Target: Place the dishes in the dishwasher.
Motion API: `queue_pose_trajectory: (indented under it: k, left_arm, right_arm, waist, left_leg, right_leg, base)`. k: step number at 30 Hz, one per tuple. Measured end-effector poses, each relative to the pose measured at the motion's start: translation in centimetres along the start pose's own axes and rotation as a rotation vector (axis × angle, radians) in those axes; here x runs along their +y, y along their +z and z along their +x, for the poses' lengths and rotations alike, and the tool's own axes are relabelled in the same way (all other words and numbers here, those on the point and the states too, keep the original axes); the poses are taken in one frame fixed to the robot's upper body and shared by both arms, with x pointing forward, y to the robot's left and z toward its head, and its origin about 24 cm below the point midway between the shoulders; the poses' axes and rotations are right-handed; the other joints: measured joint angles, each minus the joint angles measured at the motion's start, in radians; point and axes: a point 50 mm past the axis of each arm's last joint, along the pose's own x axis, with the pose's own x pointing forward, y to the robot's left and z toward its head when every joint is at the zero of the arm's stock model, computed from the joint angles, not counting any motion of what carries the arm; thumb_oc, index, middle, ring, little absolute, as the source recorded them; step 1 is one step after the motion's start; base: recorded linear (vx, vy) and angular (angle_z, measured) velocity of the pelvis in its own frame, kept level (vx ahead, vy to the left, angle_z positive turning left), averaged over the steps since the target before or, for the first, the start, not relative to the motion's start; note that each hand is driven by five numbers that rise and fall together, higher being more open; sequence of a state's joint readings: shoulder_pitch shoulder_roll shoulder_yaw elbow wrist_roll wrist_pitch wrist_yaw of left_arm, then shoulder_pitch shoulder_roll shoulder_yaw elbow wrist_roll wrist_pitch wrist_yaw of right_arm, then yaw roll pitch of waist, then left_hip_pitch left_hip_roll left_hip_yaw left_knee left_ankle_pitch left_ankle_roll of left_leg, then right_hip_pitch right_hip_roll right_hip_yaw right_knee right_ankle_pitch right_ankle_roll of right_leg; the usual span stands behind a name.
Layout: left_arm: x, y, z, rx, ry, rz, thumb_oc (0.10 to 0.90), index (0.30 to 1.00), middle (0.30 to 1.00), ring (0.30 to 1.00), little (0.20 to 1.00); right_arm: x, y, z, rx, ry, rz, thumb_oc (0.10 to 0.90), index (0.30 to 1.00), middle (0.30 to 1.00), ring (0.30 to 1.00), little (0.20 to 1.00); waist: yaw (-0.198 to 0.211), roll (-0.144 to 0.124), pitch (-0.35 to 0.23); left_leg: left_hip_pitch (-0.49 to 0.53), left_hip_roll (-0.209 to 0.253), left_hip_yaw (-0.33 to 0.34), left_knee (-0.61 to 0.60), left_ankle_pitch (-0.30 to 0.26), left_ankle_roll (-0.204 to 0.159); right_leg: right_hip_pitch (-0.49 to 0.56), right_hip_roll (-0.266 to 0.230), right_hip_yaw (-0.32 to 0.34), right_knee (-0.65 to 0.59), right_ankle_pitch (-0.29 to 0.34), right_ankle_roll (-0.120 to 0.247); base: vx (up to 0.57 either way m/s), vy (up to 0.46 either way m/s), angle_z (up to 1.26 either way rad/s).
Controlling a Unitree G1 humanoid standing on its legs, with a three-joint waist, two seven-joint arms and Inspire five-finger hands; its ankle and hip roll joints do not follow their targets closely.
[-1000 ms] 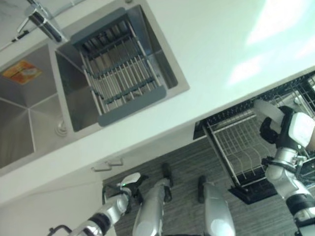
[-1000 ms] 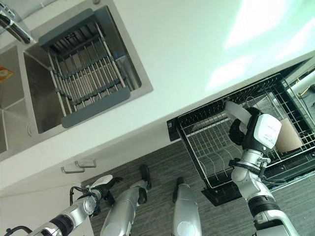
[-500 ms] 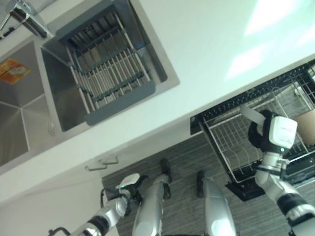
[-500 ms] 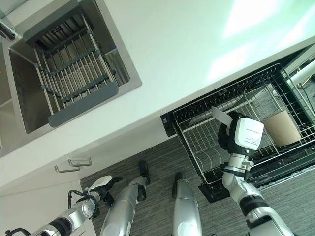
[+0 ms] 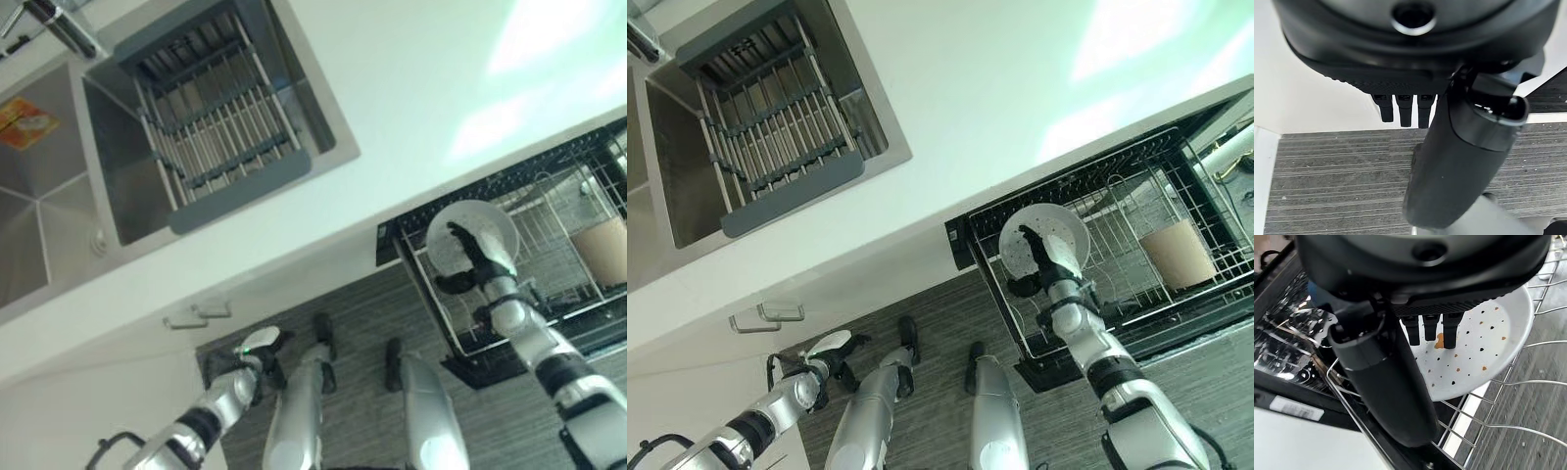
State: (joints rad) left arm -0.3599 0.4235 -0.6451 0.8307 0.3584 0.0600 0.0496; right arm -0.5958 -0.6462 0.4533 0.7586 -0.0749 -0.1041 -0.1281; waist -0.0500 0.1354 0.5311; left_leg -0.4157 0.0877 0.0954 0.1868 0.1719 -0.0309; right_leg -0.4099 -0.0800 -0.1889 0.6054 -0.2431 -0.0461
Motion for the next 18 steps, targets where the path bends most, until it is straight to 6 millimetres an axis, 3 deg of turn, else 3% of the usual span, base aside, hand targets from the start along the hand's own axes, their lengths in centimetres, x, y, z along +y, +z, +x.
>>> queue_pose_trajectory:
  k: [8,10,12,14,16,18]
  left_arm:
    - [0.1,-0.3,0.2,0.045,-0.019,0.006,0.8,0.9,0.9,0.9,0.9]
    - [-0.7,-1.4,-0.1,0.104,-0.04,-0.016,0.8,0.9,0.9,0.9,0.9]
    - [-1.4,-2.2,-0.4,0.144,-0.06,-0.048,0.8,0.9,0.9,0.9,0.9]
    - [-2.4,-3.5,-0.9,0.205,-0.082,-0.078,0.8,0.9,0.9,0.9,0.9]
    - [-3.3,-3.7,-1.1,0.237,-0.083,-0.105,0.8,0.9,0.9,0.9,0.9]
    - [-4.3,-5.6,-2.1,0.31,-0.095,-0.137,0.8,0.9,0.9,0.9,0.9]
  right_arm:
    - [1.7,-0.5,0.0,0.082,0.141,0.005,0.8,0.9,0.9,0.9,0.9]
    - [2.6,-1.4,-1.2,0.125,0.048,0.186,0.8,0.9,0.9,0.9,0.9]
    - [2.8,-0.4,-2.1,0.083,-0.044,0.334,0.8,0.9,0.9,0.9,0.9]
    - [3.1,1.3,-2.9,0.017,-0.164,0.484,0.8,0.9,0.9,0.9,0.9]
    - [2.5,1.3,-5.2,-0.006,-0.301,0.592,0.8,0.9,0.9,0.9,0.9]
    - [2.1,1.6,-6.3,-0.036,-0.382,0.627,0.8,0.9,0.9,0.9,0.9]
  waist:
    - [0.0,-0.021,0.0]
    - [-0.005,-0.029,-0.002]
    - [-0.022,-0.039,-0.003]
    - [-0.045,-0.069,-0.018]
    - [-0.051,-0.096,-0.032]
    - [-0.08,-0.131,-0.059]
  left_leg:
    - [0.061,0.011,-0.023,-0.003,-0.006,0.001]
    - [0.116,0.018,-0.02,-0.021,-0.018,0.004]
    - [0.137,0.019,-0.015,-0.021,-0.031,0.006]
    - [0.153,0.02,0.009,-0.021,-0.042,0.006]
    - [0.176,0.015,0.032,-0.019,-0.057,0.024]
    - [0.198,0.012,0.064,-0.015,-0.073,0.028]
  right_leg:
    - [0.107,0.017,-0.023,-0.075,0.023,0.008]
    - [0.189,0.032,-0.018,-0.163,0.05,0.021]
    - [0.226,0.038,-0.011,-0.204,0.063,0.029]
    - [0.248,0.041,0.011,-0.244,0.08,0.04]
    - [0.276,0.034,0.031,-0.271,0.089,0.052]
    - [0.291,0.029,0.061,-0.285,0.091,0.062]
  base:
    - [0.05,-0.026,0.05]
    - [0.17,0.044,-0.08]
    - [0.1,0.043,-0.1]
    - [0.11,0.063,-0.22]
    - [0.09,0.071,-0.33]
    - [0.07,0.08,-0.39]
